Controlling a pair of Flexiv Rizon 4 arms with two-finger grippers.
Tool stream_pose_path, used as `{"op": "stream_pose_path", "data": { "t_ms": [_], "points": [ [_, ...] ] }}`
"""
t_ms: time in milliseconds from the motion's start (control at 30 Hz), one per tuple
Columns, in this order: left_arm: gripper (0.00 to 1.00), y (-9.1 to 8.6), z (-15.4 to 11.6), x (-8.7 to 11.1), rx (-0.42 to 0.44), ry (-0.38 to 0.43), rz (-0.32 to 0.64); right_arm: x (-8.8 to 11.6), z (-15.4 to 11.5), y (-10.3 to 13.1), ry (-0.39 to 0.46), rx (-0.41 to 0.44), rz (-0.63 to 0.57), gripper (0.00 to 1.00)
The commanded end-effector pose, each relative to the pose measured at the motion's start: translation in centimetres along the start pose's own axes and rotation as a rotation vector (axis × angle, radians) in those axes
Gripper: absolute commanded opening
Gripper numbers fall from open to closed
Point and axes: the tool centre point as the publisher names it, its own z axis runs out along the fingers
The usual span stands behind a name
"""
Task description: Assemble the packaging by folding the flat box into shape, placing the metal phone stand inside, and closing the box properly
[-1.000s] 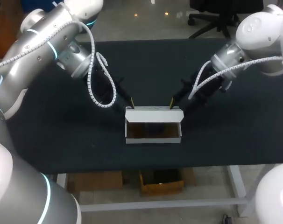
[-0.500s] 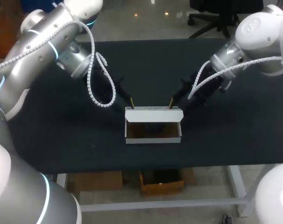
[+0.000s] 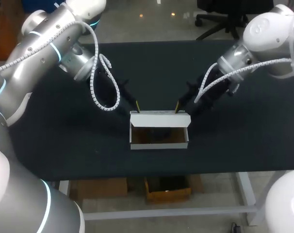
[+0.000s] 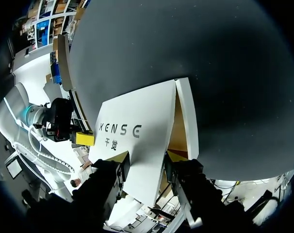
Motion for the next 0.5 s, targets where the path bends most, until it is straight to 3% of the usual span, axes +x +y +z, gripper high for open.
{"op": "stream_pose_path", "data": {
  "t_ms": [33, 500],
  "points": [
    [0.34, -0.9, 0.7, 0.1, -0.051, 0.01, 0.003, 0.4, 0.6, 0.1, 0.003, 0.007, 0.0, 0.44],
    [0.34, -0.8, 0.9, -0.9, -0.052, 0.025, 0.01, -0.4, 0.8, 0.1, 0.006, 0.008, -0.001, 0.45]
  ]
}}
